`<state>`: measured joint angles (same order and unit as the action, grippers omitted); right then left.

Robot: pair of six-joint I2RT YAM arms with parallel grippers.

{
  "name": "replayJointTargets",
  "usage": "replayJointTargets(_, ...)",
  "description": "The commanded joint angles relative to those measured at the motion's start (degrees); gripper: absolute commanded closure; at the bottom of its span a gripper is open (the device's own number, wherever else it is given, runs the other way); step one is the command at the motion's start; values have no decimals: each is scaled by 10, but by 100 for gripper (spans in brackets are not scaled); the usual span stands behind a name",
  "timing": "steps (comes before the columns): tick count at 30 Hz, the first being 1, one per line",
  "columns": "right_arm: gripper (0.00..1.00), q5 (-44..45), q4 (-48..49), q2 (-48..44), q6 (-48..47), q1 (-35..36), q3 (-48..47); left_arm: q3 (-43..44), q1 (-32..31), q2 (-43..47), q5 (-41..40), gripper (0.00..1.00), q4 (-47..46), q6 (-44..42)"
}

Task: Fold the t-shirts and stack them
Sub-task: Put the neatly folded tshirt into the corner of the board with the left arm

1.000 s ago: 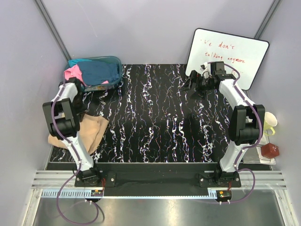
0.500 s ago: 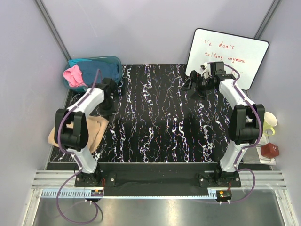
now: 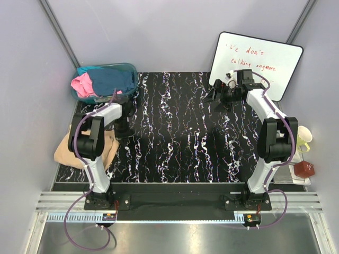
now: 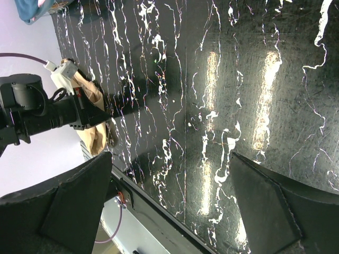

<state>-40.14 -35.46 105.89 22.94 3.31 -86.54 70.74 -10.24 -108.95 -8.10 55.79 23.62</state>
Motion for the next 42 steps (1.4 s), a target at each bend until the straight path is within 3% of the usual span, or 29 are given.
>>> replayJointTargets(1,0,-9,1,-9,3,-3,-7,-8,49,-27,-12,100,-42,14)
replayJointTargets(10,0,-14,2,-9,4,-2,-2,25,140,-42,-48,100,-45,-30)
replayJointTargets(17,0,-16,2,-9,4,-2,2,87,156,-61,-58,100,-27,-58)
replayJointTargets(20,0,-13,1,-12,4,-3,5,93,153,-44,-23,100,-27,-61)
replayJointTargets(21,0,-11,1,-14,4,-2,6,92,151,-34,-12,97,-28,-66)
replayJointTargets(22,0,-6,1,-15,2,-3,8,92,145,-9,8,75,-28,-69)
replayJointTargets(24,0,1,0,-18,-3,-3,11,87,134,21,21,50,-32,-74)
replayJointTargets(25,0,13,0,-20,-5,-2,11,86,123,54,31,17,-34,-72)
replayJointTargets(26,0,21,-6,-21,-10,-3,11,84,116,70,33,5,-37,-68)
replayJointTargets(32,0,132,-58,-27,-50,-2,-15,53,42,163,77,1,-77,-53)
replayJointTargets(42,0,392,-127,-53,-117,-3,-21,73,-19,153,210,1,-121,-59)
